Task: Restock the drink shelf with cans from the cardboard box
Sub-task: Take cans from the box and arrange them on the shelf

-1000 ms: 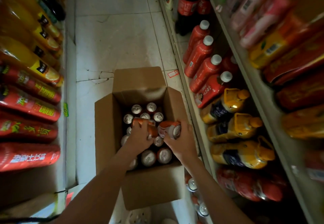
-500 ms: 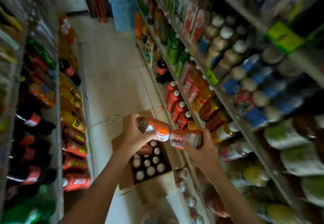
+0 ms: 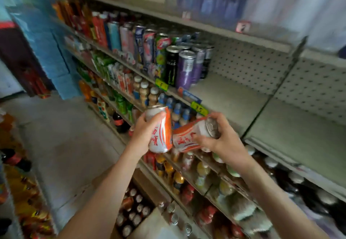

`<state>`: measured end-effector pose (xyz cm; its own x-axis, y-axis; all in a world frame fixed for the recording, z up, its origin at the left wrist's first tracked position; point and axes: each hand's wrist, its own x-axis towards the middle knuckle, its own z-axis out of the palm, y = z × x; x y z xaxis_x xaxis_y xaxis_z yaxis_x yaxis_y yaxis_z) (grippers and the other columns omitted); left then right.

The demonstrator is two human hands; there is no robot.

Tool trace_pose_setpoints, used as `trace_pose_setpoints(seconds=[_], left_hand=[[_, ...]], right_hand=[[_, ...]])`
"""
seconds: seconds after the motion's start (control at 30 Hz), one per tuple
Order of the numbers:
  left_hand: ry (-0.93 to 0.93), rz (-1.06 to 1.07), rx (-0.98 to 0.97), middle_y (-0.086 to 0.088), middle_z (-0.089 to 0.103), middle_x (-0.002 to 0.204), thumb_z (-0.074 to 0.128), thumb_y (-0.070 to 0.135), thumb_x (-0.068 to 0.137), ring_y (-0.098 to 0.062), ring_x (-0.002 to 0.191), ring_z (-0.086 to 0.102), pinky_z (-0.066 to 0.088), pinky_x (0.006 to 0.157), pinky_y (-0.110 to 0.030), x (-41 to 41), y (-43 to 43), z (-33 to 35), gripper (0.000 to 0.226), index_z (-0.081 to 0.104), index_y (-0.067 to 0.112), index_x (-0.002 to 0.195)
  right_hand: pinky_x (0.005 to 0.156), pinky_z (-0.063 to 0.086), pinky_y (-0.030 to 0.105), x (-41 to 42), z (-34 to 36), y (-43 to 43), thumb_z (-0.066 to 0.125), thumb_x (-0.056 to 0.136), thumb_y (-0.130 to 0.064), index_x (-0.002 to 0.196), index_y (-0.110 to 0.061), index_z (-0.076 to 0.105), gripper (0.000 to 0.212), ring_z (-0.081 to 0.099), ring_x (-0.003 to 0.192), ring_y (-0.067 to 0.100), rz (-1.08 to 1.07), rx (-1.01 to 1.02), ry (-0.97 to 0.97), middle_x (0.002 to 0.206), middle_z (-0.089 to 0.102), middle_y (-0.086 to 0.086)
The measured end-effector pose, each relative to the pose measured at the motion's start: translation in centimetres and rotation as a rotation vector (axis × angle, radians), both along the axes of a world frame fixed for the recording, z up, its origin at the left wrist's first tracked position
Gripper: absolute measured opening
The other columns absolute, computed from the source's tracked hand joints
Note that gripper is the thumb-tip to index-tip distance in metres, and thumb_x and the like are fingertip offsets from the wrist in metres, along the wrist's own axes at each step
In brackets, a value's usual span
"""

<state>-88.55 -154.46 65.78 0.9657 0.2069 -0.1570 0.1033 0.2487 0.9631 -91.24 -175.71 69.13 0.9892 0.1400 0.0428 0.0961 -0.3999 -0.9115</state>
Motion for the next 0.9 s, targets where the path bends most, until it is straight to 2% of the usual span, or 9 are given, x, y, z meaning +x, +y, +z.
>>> trace_pose_setpoints(seconds=[0.07,0.13,0.23,0.37,0.43,0.53,0.7,0.8,0.9], left_hand=[[-0.021,-0.105,0.038,-0.010,0.071,0.090,0.076,0.045,0.058,-0.022,0.078,0.068,0.054,0.069,-0.031,-0.2,-2.7,2.4,0.053,0.064,0.016,0.101],[-0.052,-0.215,0.079,-0.012,0.071,0.092,0.072,0.054,0.048,-0.025,0.080,0.069,0.054,0.073,-0.035,-0.3,-5.9,4.5,0.067,0.065,0.015,0.103],[-0.084,-0.359,0.135,-0.010,0.072,0.090,0.071,0.058,0.049,-0.024,0.080,0.070,0.054,0.078,-0.038,-0.6,-11.4,7.4,0.065,0.064,0.017,0.099],[-0.062,-0.491,0.111,-0.012,0.073,0.090,0.072,0.063,0.054,-0.028,0.085,0.070,0.055,0.084,-0.044,-1.0,-17.3,9.3,0.067,0.064,0.019,0.103],[-0.051,-0.552,0.069,-0.011,0.073,0.085,0.074,0.061,0.061,-0.025,0.079,0.071,0.056,0.077,-0.040,-0.9,-19.8,10.1,0.062,0.064,0.018,0.105],[-0.058,-0.648,0.088,-0.010,0.072,0.086,0.073,0.058,0.053,-0.022,0.074,0.070,0.053,0.067,-0.033,-0.4,-23.2,11.3,0.070,0.063,0.014,0.106],[-0.052,-0.801,0.095,-0.010,0.068,0.090,0.067,0.040,0.081,-0.021,0.082,0.065,0.049,0.069,-0.032,1.0,-28.2,11.6,0.027,0.057,0.018,0.092],[-0.027,-0.865,0.102,-0.009,0.068,0.092,0.069,0.041,0.079,-0.021,0.084,0.066,0.050,0.071,-0.032,1.5,-31.0,11.2,0.032,0.059,0.016,0.095],[-0.017,-0.915,0.086,-0.014,0.068,0.104,0.076,0.046,0.064,-0.025,0.092,0.066,0.051,0.081,-0.037,1.9,-33.4,10.6,0.058,0.058,0.013,0.107]], right_hand=[[0.070,0.053,0.031,-1.0,1.8,-3.2,0.083,0.065,-0.029,0.106,-0.038,0.049,0.054,0.062,0.081,0.009,-0.036,0.021,-0.030,0.091,0.064,-0.008],[0.065,0.048,0.028,-2.4,3.9,-6.5,0.081,0.062,-0.035,0.103,-0.040,0.050,0.052,0.061,0.078,0.011,-0.081,0.004,-0.055,0.091,0.064,-0.008],[0.078,0.052,0.033,-4.4,6.5,-11.6,0.077,0.061,-0.042,0.106,-0.042,0.050,0.052,0.064,0.087,0.014,-0.153,-0.044,-0.075,0.099,0.066,-0.007],[0.092,0.050,0.036,-6.0,8.2,-16.8,0.076,0.064,-0.037,0.117,-0.032,0.052,0.058,0.062,0.099,0.012,-0.254,-0.122,-0.051,0.107,0.065,-0.007],[0.092,0.049,0.031,-6.5,9.0,-18.9,0.075,0.065,-0.038,0.125,-0.028,0.050,0.065,0.060,0.105,0.012,-0.322,-0.171,-0.034,0.114,0.061,-0.009],[0.088,0.045,0.025,-6.4,9.9,-22.0,0.071,0.078,-0.031,0.133,-0.019,0.045,0.062,0.055,0.107,0.013,-0.391,-0.320,-0.020,0.120,0.057,-0.002],[0.085,0.053,0.031,-4.8,10.3,-26.5,0.068,0.079,-0.037,0.142,-0.006,0.029,0.080,0.054,0.105,0.022,-0.508,-0.512,0.155,0.133,0.051,0.014],[0.084,0.057,0.038,-4.1,10.1,-28.9,0.069,0.078,-0.032,0.144,-0.007,0.027,0.082,0.056,0.110,0.028,-0.542,-0.588,0.233,0.134,0.050,0.013],[0.082,0.058,0.036,-3.8,9.8,-30.7,0.069,0.080,-0.025,0.145,-0.008,0.024,0.081,0.056,0.109,0.028,-0.552,-0.620,0.287,0.132,0.050,0.014]])
